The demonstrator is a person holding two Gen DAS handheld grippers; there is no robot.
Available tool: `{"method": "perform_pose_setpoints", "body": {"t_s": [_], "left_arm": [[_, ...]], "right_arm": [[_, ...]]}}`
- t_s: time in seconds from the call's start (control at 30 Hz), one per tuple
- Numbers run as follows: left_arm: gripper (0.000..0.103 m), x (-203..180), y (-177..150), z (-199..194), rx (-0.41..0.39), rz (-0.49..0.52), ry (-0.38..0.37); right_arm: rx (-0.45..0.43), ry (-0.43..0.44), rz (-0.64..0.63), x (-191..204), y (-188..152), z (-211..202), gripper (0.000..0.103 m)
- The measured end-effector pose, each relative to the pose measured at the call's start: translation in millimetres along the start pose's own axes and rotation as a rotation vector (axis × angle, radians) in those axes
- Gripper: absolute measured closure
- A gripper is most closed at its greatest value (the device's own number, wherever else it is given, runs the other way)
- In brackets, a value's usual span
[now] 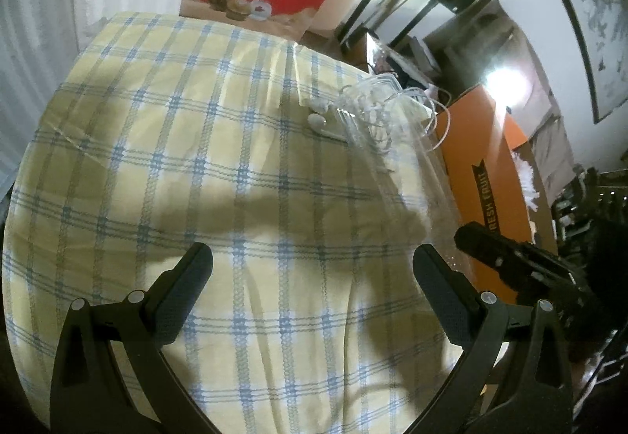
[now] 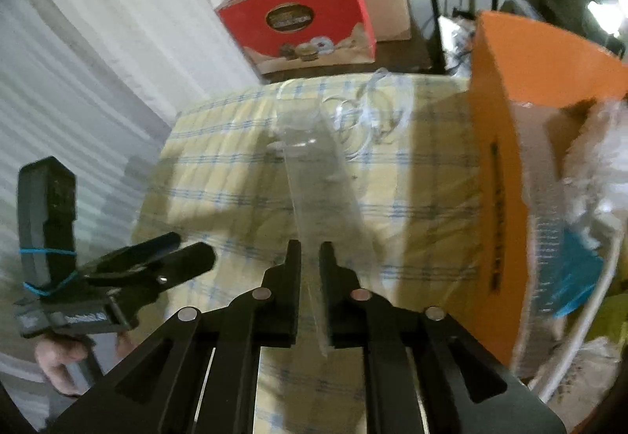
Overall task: Organize objects
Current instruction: 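Move both tools back over the table toward the clear tube and earphones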
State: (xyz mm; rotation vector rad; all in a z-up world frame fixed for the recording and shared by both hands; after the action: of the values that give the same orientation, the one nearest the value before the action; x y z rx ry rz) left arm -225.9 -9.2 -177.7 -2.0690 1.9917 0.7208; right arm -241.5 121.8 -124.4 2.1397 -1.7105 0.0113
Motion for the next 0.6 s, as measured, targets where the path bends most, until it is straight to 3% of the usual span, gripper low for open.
{"method": "perform_pose_setpoints", "body": {"t_s": [0.07,0.1,0.13,0.23,0.27,0.37,0.4,0.6], "left_arm": [[0.001,-0.3,0.0,-0.1,-0.001,-0.001,0.003],[0.001,-0.7,0.4,-0.1,-0.002,-0.001,0.003],[0.001,-0.8,0.8,-0.7,-0.002,-0.001,0.003],[0.001,-1.0,0.8,-0.7,-0.002,-0.003,0.003],[0.001,-1.0,0.9,-0.8,-0.002,-0.003,0.003],[0.001,-0.8,1.4,-3.0,-0.005,-0.01,0.001],[0.001,-0.3,1.7,-3.9,-0.007,-0.014,0.0],[0.001,0.5,0.7,-1.4,0.01,-0.032,-0.019]], "right_arm": [[-0.003,-0.059,-0.031,-2.1,-1.4,-0.8,0.083],[-0.004,-0.084,-0.041,-3.0,-2.6,-1.0,0.067],[-0.009,-0.105,-0.058,-2.6,-3.4,-1.2,0.06],[0.004,-0.16,-0.093,-0.8,-4.0,5.7,0.06],[0.008,-0.177,-0.102,-0.2,-4.6,8.2,0.06],[0.021,-0.189,-0.106,-2.0,-4.4,15.3,0.08],[0.032,-0.141,-0.084,-2.0,-5.2,16.5,0.092],[0.066,0.118,-0.023,15.7,-10.5,16.2,0.095]]}}
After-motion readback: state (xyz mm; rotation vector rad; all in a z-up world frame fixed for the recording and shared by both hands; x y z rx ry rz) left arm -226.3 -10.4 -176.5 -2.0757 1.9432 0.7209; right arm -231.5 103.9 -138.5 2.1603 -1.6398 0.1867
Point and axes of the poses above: each gripper's, at about its wrist camera, not at the fingertips, and z roughly the way its jaws point, x to its left, y to its top, the point moved 9 cm from there along z, roughly the way its jaws point, and after that the axes turned 11 degrees about x, right-handed, at the moved point
